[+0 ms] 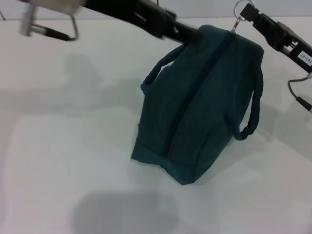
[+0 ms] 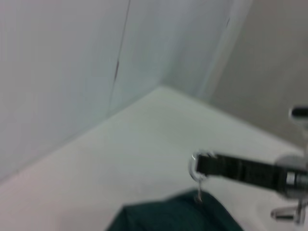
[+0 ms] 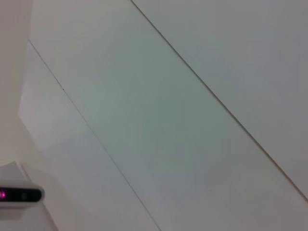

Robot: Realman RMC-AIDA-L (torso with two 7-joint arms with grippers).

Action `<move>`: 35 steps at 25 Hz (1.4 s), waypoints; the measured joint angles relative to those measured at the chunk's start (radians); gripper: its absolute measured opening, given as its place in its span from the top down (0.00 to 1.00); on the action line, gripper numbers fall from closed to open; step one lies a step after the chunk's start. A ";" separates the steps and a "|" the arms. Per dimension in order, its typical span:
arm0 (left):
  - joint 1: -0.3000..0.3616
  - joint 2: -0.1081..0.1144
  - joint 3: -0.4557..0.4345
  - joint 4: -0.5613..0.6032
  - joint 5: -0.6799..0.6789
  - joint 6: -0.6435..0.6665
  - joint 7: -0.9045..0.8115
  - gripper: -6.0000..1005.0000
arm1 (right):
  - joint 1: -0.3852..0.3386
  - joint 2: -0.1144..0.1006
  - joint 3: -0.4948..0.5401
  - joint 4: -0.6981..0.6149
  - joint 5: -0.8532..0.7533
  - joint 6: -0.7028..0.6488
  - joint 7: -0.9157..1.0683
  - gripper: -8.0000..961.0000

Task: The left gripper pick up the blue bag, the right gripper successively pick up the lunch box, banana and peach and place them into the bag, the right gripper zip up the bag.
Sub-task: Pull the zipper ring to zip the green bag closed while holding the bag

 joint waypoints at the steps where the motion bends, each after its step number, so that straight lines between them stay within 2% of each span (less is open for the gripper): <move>1: -0.017 -0.001 0.036 0.006 0.023 -0.001 -0.033 0.25 | 0.000 0.000 0.000 0.000 0.000 0.000 0.000 0.98; 5: -0.054 -0.005 0.144 -0.015 0.067 -0.020 -0.107 0.25 | 0.008 0.000 -0.001 0.000 0.001 0.001 0.000 0.98; 11: -0.053 -0.006 0.219 -0.029 0.105 -0.075 -0.156 0.26 | 0.012 0.000 -0.007 0.000 0.001 0.002 0.002 0.98; 23: -0.056 -0.006 0.284 -0.027 0.118 -0.090 -0.208 0.29 | 0.014 0.000 -0.009 0.008 0.001 0.002 0.004 0.98; 29: -0.036 -0.006 0.305 -0.028 0.122 -0.115 -0.187 0.30 | 0.012 0.000 -0.009 0.009 0.001 0.004 0.009 0.98; 35: -0.022 -0.006 0.313 -0.029 0.111 -0.133 -0.158 0.50 | 0.009 0.000 -0.009 0.009 0.001 0.001 0.010 0.98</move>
